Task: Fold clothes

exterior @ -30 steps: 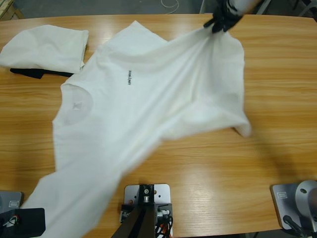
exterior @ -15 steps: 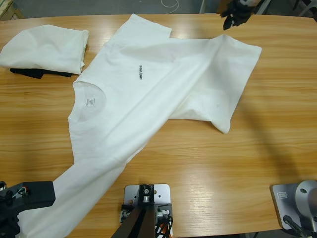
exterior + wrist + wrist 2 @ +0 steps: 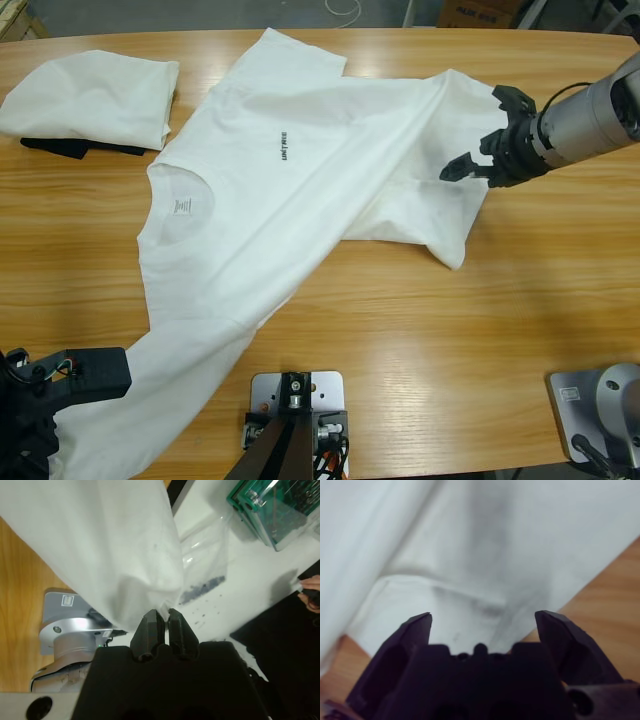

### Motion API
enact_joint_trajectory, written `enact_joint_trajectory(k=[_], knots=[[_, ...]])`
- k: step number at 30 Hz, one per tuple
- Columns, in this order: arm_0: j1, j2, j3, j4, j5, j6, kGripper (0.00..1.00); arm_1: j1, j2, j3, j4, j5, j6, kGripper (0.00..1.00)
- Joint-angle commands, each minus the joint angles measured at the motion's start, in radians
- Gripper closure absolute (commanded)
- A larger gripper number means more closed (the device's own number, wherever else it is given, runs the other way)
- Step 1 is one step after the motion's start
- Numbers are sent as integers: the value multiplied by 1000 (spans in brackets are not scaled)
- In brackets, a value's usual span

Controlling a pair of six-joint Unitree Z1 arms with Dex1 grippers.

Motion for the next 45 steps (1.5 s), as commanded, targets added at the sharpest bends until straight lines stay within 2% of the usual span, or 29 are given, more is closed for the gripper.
enact_joint_trajectory(k=[1, 10, 26, 31, 34, 36, 40, 42, 45], knots=[[6, 38, -18, 19, 12, 2, 1000, -74, 3, 61, -63, 100, -94, 271], [6, 55, -35, 17, 12, 2, 1000, -74, -7, 173, -145, 154, -87, 276], [6, 54, -33, 19, 12, 0, 1000, -77, 105, 179, -234, 171, -104, 282], [6, 56, -33, 19, 13, 0, 1000, -71, 107, 182, -248, 181, -115, 558], [6, 62, -33, 17, 13, 0, 1000, -71, 104, 186, -246, 176, -131, 784], [6, 63, -35, 17, 13, 0, 1000, -71, 96, 192, -246, 165, -132, 845], [6, 64, -35, 15, 13, 0, 1000, -57, 53, 199, -236, 123, -132, 903], [6, 68, -36, 15, 13, 1, 1000, -54, 27, 204, -233, 123, -132, 1000], [6, 72, -41, 14, 13, 2, 1000, -53, -12, 210, -224, 130, -135, 1000]])
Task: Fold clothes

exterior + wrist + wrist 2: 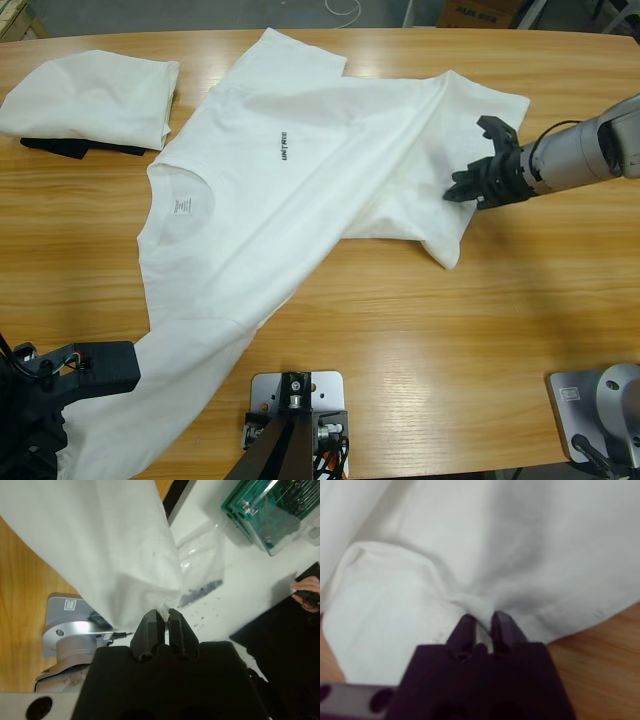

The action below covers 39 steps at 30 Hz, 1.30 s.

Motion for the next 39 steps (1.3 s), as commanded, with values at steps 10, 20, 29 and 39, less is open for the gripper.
enact_joint_trajectory(k=[10, 20, 29, 39], knots=[[23, 44, -100, 57, 28, -7, 1000, 167, -442, -220, 990, -151, 230, 1000], [61, 27, -179, 130, 48, -7, 1000, 194, -422, -431, 1394, -281, 250, 1000], [83, -33, -195, 199, 35, -17, 1000, 185, -479, -491, 1521, -313, 255, 1000], [245, -108, -282, 222, 148, -26, 1000, 81, -552, -505, 1526, -327, 234, 1000]])
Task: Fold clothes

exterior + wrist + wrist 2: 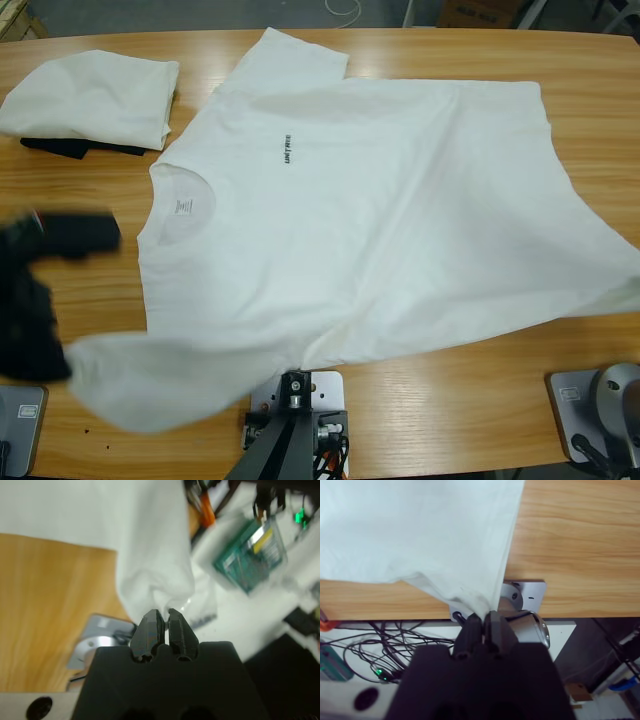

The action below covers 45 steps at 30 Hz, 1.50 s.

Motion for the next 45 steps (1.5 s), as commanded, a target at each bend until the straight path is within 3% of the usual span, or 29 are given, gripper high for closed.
enact_joint_trajectory(k=[1, 3, 7, 13, 17, 21, 29, 35, 40, 45], knots=[[90, -59, -20, 157, 52, -8, 1000, -58, -80, -20, 113, -9, -11, 1000], [90, -64, -17, 157, 51, -9, 1000, -54, -62, -48, 113, 4, -12, 1000], [89, -65, 2, 157, 52, -6, 1000, -19, -37, -62, 113, 136, 8, 1000], [75, -54, 5, 157, 52, -3, 1000, -12, -191, 39, 113, 125, 127, 1000], [75, -33, -34, 155, 99, 5, 1000, -30, -225, 33, 113, 26, 160, 1000], [123, 24, -213, 155, 155, -3, 1000, -126, -213, 8, 110, -85, 99, 1000], [214, 216, -384, 154, 157, 65, 1000, -172, -9, -119, 26, -185, -36, 1000], [313, 276, -405, 152, 183, 106, 1000, -203, 140, -119, -102, -189, -100, 1000], [403, 344, -520, 152, 212, 139, 1000, -236, 266, -134, -169, -174, -149, 1000], [390, 439, -586, 152, 181, 148, 1000, -249, 351, -90, -159, -133, -165, 1000]])
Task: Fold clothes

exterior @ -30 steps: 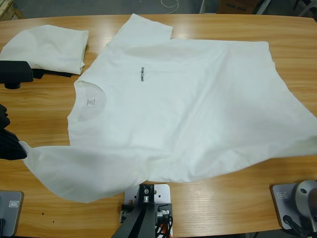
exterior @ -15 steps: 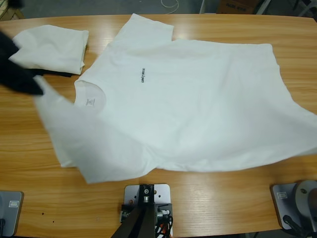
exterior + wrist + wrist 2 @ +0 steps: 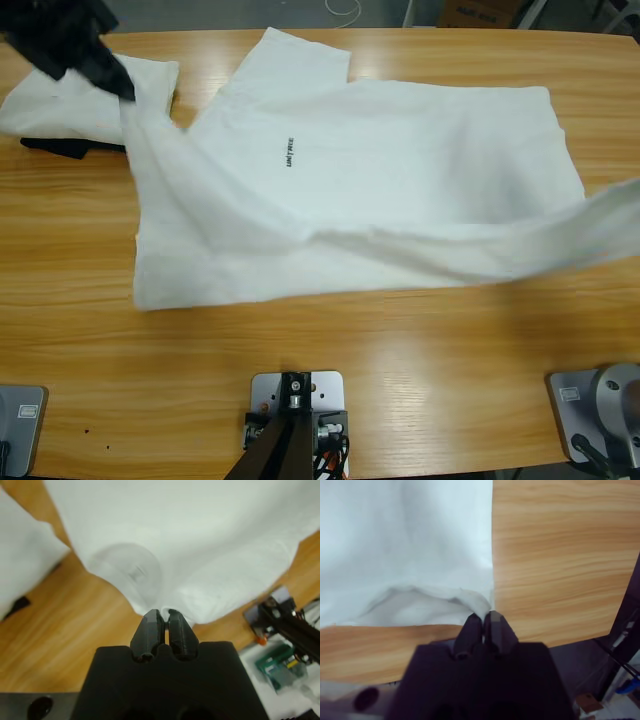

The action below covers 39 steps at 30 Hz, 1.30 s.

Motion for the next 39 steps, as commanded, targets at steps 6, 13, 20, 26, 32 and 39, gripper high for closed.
enact_joint_trajectory(k=[6, 13, 20, 26, 32, 39], knots=[[-20, 225, -102, 147, -35, 31, 1000, -111, 188, 61, -84, -9, -100, 1000], [-24, 234, -107, 147, -32, 32, 1000, -135, 185, 54, -200, -86, -141, 1000], [-23, 244, -114, 147, -22, 32, 1000, -135, 297, 102, -223, -57, -149, 1000], [-24, 264, -113, 147, -22, 32, 1000, -136, 331, 142, -263, -140, -117, 316], [-28, 297, -142, 147, -23, 32, 1000, -91, 153, 155, -304, -182, -121, 0], [-25, 303, -176, 147, 5, 25, 1000, 160, -70, 143, -272, 201, -96, 13]])
